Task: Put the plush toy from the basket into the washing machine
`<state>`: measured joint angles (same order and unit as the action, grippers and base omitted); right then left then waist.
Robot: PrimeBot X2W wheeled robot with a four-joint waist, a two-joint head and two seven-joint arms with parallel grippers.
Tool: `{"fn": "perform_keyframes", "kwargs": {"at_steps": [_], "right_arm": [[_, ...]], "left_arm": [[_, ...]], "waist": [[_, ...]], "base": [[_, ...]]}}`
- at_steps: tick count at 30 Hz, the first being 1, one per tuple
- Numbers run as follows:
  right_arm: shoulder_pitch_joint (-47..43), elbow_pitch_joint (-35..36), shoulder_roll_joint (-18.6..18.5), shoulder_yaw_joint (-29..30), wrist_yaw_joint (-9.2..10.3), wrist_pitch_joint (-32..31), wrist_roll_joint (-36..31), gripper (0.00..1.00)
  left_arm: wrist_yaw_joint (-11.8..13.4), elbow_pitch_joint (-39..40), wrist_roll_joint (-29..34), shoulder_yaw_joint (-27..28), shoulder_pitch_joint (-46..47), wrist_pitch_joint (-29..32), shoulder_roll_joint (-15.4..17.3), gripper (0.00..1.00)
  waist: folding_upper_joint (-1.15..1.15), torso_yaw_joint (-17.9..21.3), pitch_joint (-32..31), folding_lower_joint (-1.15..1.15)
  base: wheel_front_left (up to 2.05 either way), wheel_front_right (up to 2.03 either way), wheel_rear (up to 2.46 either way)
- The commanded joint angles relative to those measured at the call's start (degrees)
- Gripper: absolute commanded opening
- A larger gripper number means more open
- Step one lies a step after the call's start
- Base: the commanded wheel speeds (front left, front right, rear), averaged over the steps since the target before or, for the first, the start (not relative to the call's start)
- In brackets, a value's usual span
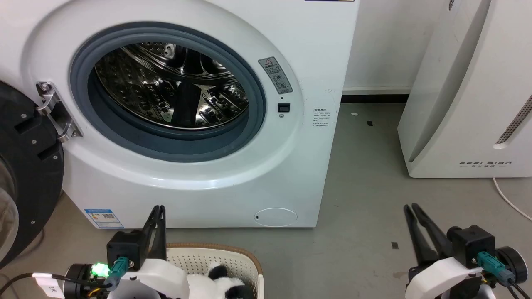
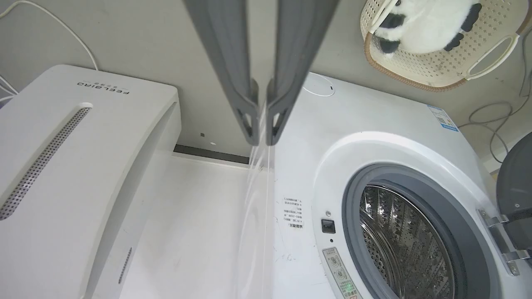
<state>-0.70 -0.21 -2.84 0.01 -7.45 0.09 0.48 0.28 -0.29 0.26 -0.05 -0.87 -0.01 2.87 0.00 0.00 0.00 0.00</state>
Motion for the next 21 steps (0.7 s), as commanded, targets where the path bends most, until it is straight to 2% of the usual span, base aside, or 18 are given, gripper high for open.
{"fn": "perform_keyframes", "kwargs": {"at_steps": [1, 10, 21], "right_arm": [[0.00, -0.01, 0.00, 0.01, 0.00, 0.03, 0.01, 1.00], [0.09, 0.21, 0.00, 0.58, 0.00, 0.99, 0.78, 1.00], [1.47, 0.80, -0.01, 1.00, -0.01, 2.30, 1.65, 1.00]], "left_arm": [[0.02, -0.01, -0.01, 0.01, 0.00, -0.04, 0.00, 1.00], [0.73, -0.99, -0.29, -0.42, 0.50, -1.01, 0.01, 1.00], [-0.52, -8.16, -1.28, -1.19, 4.52, -2.31, 0.18, 1.00]], "waist": [[0.00, 0.00, 0.01, 0.00], [0.00, -0.08, 0.44, 0.00], [0.00, 0.06, 4.08, 0.00]], "base": [[0.00, 0.00, 0.00], [0.00, 0.00, 0.00], [0.00, 0.00, 0.00]]}}
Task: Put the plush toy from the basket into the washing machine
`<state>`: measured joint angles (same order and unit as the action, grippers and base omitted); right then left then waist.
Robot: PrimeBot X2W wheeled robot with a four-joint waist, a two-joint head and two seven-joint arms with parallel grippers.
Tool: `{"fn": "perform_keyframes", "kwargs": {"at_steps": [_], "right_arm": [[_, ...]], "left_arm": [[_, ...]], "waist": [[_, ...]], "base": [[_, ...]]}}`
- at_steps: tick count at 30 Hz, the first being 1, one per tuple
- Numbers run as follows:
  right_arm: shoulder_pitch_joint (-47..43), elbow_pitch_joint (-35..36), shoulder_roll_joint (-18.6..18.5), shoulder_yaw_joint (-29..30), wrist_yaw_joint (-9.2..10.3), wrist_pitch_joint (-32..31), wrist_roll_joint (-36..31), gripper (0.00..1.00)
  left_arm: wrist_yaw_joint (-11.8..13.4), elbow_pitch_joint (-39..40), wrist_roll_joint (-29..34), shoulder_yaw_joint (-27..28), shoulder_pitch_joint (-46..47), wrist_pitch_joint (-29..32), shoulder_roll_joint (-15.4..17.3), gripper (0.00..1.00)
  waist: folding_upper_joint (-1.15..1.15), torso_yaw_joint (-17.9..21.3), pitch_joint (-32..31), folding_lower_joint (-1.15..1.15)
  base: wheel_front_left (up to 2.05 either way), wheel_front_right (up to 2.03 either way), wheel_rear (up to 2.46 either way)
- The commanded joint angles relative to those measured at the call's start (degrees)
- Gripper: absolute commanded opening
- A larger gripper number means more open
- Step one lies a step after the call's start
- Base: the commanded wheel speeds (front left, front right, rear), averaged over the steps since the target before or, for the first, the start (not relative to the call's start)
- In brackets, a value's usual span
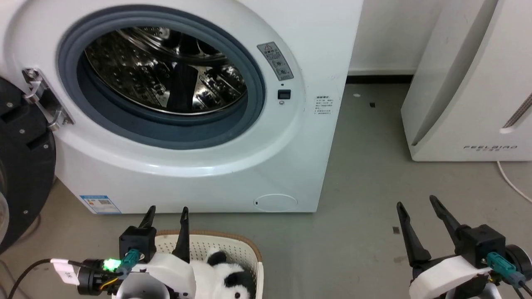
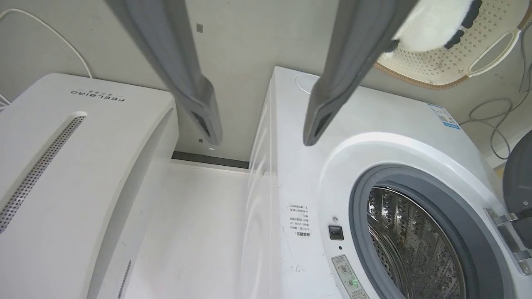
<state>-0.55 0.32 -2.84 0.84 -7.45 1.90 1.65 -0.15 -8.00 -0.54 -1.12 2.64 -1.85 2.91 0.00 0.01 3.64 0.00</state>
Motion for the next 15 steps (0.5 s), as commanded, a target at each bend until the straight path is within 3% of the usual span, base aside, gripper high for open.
{"fn": "perform_keyframes", "kwargs": {"at_steps": [1, 15], "right_arm": [[1.50, 0.34, -0.01, 0.23, -0.01, 0.62, 0.56, 1.00], [4.87, 1.90, -0.01, 1.37, -0.01, 2.28, 1.28, 1.00]], "left_arm": [[-0.22, -1.32, -0.60, -0.19, 1.55, -0.56, 0.17, 1.00], [-1.00, -12.17, -2.55, -0.69, 8.86, -0.81, 1.04, 1.00]], "waist": [[0.00, 0.08, 0.95, 0.00], [0.00, 0.63, 9.18, 0.00]], "base": [[0.00, 0.00, 0.00], [0.00, 0.00, 0.00]]}}
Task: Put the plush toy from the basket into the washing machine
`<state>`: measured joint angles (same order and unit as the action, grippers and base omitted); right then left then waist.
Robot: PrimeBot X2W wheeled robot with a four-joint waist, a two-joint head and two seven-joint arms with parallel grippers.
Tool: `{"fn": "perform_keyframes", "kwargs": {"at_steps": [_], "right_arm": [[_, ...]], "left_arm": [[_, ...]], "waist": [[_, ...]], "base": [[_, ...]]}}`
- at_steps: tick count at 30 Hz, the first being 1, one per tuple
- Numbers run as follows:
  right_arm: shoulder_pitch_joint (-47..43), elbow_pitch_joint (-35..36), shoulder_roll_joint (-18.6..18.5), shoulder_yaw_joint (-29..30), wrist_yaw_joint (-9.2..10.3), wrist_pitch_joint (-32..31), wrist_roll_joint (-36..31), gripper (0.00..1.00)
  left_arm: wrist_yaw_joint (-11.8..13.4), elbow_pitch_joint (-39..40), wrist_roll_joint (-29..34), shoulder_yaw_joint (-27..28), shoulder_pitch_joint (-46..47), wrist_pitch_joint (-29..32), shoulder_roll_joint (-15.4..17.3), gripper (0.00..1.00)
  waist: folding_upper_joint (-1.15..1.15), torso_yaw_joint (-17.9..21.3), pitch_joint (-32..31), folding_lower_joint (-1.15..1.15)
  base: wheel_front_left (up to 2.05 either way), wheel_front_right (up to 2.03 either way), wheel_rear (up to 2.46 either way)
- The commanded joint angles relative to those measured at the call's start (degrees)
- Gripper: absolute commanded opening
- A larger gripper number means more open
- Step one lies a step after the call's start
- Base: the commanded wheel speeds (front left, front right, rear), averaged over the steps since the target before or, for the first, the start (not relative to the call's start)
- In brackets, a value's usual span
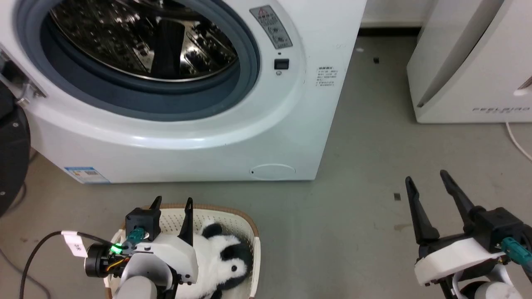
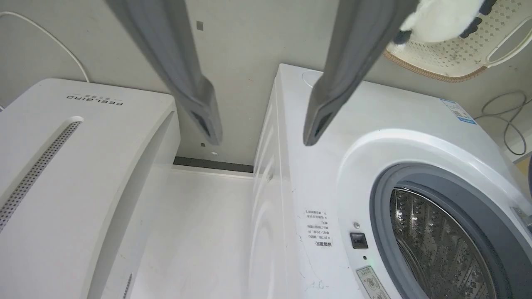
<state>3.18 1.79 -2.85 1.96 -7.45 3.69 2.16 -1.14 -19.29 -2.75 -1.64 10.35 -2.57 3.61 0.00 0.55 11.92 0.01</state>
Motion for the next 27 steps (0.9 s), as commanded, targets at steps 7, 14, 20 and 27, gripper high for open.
{"fn": "perform_keyframes", "kwargs": {"at_steps": [7, 14, 20, 27], "right_arm": [[3.02, 2.42, 0.00, 1.14, -0.01, 1.56, 1.07, 1.00], [4.41, 4.08, 0.00, 1.86, -0.01, 2.40, 1.37, 1.00], [5.37, 5.35, -0.01, 2.41, -0.02, 3.11, 1.73, 1.00], [6.40, 6.23, -0.01, 3.01, -0.02, 3.83, 2.01, 1.00]], "left_arm": [[-0.20, -6.43, -1.13, -1.10, 5.76, 1.67, 1.15, 1.00], [-0.72, -10.59, -1.83, -1.95, 9.81, 2.62, 1.67, 1.00], [-0.67, -14.13, -2.27, -2.80, 12.69, 3.73, 2.36, 1.00], [-0.63, -17.67, -2.61, -3.88, 15.20, 4.56, 2.65, 1.00]], "waist": [[0.00, 0.04, 7.13, -0.01], [0.00, 0.03, 12.05, -0.01], [0.00, 0.06, 15.75, -0.01], [0.00, -0.15, 19.05, -0.01]], "base": [[0.00, 0.00, 0.00], [0.00, 0.00, 0.00], [0.00, 0.00, 0.00], [0.00, 0.00, 0.00]]}}
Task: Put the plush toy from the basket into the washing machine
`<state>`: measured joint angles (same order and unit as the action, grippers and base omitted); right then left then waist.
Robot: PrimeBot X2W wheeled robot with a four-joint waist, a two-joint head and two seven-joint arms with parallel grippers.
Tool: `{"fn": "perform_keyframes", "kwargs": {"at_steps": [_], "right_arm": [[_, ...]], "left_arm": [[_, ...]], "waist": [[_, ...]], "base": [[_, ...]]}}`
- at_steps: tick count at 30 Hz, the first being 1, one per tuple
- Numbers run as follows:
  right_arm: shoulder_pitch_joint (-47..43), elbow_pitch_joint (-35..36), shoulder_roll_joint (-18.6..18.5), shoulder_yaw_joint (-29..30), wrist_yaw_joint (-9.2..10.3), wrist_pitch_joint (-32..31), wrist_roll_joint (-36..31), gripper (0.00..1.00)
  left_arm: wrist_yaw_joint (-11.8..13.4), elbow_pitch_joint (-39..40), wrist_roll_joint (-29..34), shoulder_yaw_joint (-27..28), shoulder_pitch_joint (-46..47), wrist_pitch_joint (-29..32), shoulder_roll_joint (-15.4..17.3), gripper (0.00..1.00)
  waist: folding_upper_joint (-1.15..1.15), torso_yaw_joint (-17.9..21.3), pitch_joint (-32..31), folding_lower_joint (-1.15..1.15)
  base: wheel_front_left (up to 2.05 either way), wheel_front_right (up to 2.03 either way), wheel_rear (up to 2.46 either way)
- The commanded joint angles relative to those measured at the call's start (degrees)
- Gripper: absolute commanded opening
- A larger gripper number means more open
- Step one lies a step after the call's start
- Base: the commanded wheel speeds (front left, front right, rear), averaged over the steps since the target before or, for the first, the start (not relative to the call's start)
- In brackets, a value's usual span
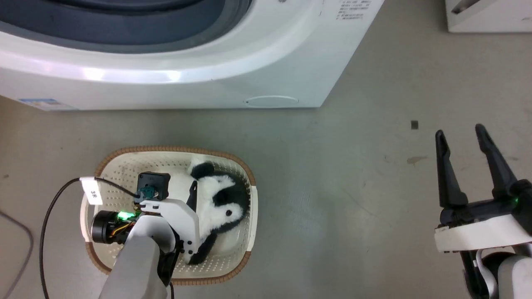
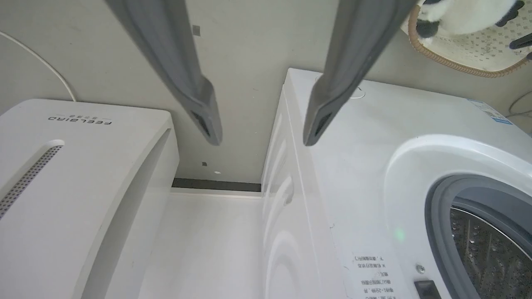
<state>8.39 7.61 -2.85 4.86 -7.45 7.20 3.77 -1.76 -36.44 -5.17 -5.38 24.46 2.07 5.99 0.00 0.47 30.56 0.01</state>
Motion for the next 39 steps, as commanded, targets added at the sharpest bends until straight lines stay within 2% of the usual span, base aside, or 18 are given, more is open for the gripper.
{"fn": "perform_keyframes", "kwargs": {"at_steps": [1, 22, 39], "right_arm": [[1.37, 0.54, -0.01, 0.18, -0.02, 0.43, 0.46, 1.00], [4.60, 3.65, -0.01, 1.72, -0.02, 2.93, 1.41, 1.00], [7.58, 6.14, -0.02, 2.98, -0.03, 4.96, 1.79, 1.00]], "left_arm": [[0.01, -1.11, -0.36, -0.23, 1.47, 0.22, 0.31, 1.00], [0.00, -13.47, -3.53, -2.79, 10.77, 2.97, 0.67, 1.00], [-1.25, -23.49, -5.78, -6.09, 18.62, 3.70, 0.61, 1.00]], "waist": [[0.00, -0.09, 0.93, -0.01], [0.00, -0.48, 12.28, -0.01], [0.00, -1.09, 20.96, -0.01]], "base": [[0.00, 0.00, 0.00], [0.00, 0.00, 0.00], [0.00, 0.00, 0.00]]}}
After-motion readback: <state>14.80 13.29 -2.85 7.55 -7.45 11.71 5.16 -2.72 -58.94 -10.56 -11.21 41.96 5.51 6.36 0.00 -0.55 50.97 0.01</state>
